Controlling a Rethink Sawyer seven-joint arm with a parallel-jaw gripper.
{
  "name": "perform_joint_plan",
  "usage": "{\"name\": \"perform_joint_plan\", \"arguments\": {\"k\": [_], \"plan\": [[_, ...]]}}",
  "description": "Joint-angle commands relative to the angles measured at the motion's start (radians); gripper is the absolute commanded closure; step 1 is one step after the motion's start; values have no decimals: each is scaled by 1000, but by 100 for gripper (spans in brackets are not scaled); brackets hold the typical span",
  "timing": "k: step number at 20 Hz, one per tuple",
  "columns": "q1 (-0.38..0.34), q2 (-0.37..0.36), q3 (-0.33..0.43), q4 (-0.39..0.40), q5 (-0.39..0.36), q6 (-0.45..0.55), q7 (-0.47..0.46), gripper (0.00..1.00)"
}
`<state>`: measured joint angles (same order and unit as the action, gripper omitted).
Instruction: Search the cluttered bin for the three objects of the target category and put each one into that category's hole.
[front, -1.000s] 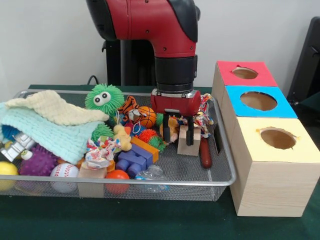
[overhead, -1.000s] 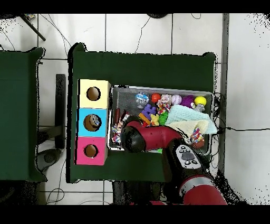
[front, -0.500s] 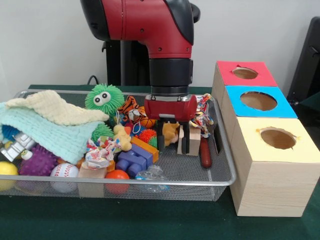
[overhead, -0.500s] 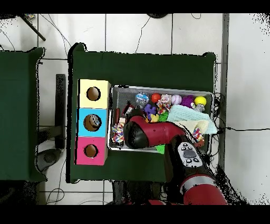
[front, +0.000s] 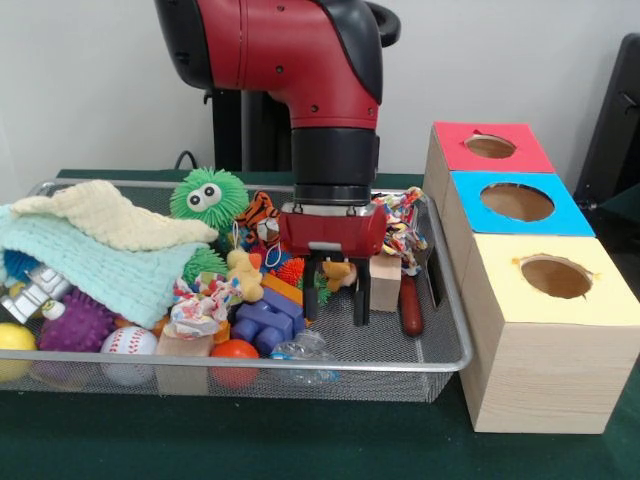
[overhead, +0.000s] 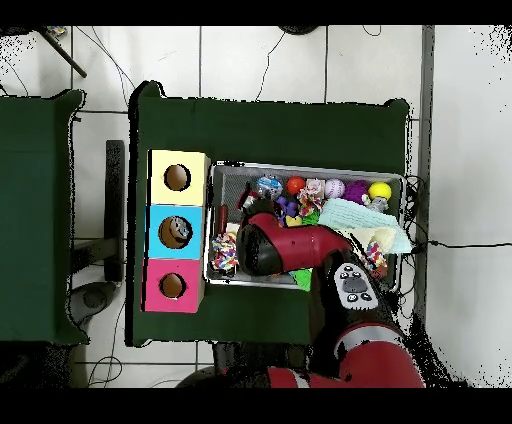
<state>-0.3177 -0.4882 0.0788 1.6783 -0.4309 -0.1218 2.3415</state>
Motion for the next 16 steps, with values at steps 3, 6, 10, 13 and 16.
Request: {"name": "perform_joint_plan", "arguments": {"k": [3, 6, 10, 13, 16], "plan": [[33, 99, -57, -139, -62, 94, -48, 0], [10, 119, -29, -144, -65, 171, -73, 0], [-7, 140, -21, -150, -63, 227, -85, 0], [-1, 152, -42, -153, -63, 232, -70, 0], [-2, 150, -47, -150, -69, 247, -71, 0]]}}
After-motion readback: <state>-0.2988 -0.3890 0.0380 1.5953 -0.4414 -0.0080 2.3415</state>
